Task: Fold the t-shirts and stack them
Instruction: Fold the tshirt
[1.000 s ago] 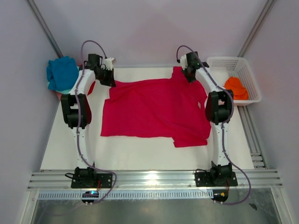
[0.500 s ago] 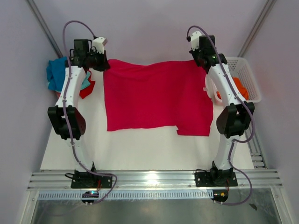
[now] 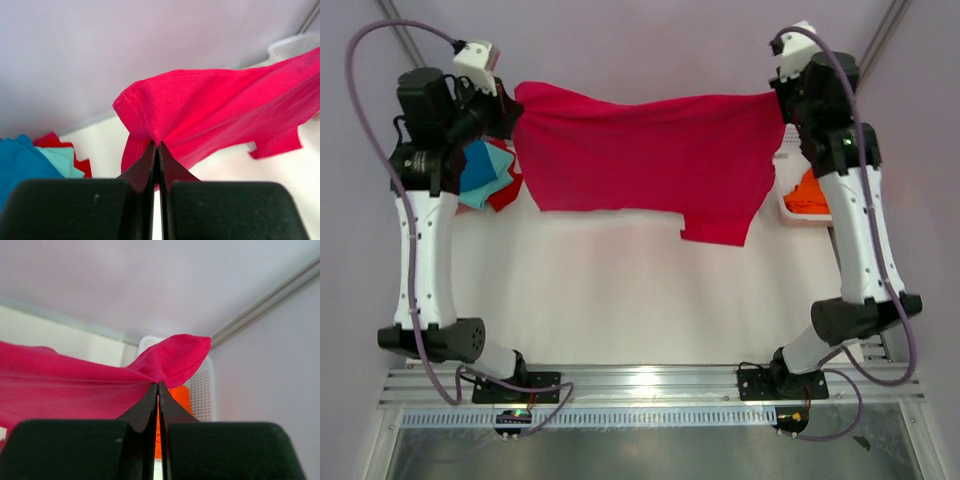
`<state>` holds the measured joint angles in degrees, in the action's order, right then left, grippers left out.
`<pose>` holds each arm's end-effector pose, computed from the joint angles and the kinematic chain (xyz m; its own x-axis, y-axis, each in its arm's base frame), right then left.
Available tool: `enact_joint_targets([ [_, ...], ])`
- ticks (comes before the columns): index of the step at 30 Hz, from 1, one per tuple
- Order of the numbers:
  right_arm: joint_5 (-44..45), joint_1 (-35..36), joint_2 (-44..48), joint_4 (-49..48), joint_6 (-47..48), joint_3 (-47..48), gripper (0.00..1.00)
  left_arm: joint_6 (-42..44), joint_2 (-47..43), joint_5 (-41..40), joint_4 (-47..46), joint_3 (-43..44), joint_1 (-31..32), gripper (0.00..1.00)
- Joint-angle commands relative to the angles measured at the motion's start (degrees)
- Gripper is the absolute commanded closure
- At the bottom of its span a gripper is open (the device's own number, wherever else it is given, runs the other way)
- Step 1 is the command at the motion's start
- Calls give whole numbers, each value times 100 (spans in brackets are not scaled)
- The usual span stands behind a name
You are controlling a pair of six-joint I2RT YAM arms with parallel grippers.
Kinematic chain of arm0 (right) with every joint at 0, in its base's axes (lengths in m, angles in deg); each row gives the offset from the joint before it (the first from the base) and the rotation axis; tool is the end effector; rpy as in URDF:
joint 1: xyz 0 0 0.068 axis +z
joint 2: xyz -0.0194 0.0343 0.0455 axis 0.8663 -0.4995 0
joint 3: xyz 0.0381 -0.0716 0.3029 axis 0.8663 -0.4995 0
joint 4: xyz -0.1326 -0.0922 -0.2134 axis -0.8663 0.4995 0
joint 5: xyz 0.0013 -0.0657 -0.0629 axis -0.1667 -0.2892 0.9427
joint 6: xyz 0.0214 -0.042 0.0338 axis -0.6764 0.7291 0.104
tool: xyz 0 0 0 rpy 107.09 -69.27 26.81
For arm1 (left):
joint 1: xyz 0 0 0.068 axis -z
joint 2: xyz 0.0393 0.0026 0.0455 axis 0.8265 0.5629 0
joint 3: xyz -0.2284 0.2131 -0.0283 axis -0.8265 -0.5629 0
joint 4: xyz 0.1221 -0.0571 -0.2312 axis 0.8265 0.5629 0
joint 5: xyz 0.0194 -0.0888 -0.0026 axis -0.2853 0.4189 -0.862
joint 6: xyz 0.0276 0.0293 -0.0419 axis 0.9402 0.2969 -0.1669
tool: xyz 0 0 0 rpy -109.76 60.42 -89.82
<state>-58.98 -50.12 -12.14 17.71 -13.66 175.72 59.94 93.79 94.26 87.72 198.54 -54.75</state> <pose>0.3494 0.0517 0.5532 -0.2445 -0.4582 -0.8545 -0.0642 0.8870 -0.4573 0.3147 -0.0221 0.5643 -0.2122 0.0483 -0.9760 0.4142 0.9091 -0.0450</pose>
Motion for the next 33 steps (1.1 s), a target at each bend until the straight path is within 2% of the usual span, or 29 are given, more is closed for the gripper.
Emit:
enact_joint_targets([
  [1,225,11,1353,46,-118,94,97,-400,-928,15,-131,-60,-38,100],
  [6,94,11,2961,-33,-232,-802,97,-472,-2393,112,-104,-762,-38,100],
  [12,-231,11,4509,679,-311,-803,97,-349,-3932,60,405,-1044,-38,100],
  [18,-1163,-156,5879,1013,-100,-1243,97,-296,-4971,-116,1099,-1140,-38,100],
  [26,-1927,-209,6505,1339,-170,-1997,97,152,-6263,-721,1539,-1615,-38,100],
  [33,-1867,-200,6646,1216,-188,-2912,97,398,-6687,-1074,1513,-2485,-38,100],
])
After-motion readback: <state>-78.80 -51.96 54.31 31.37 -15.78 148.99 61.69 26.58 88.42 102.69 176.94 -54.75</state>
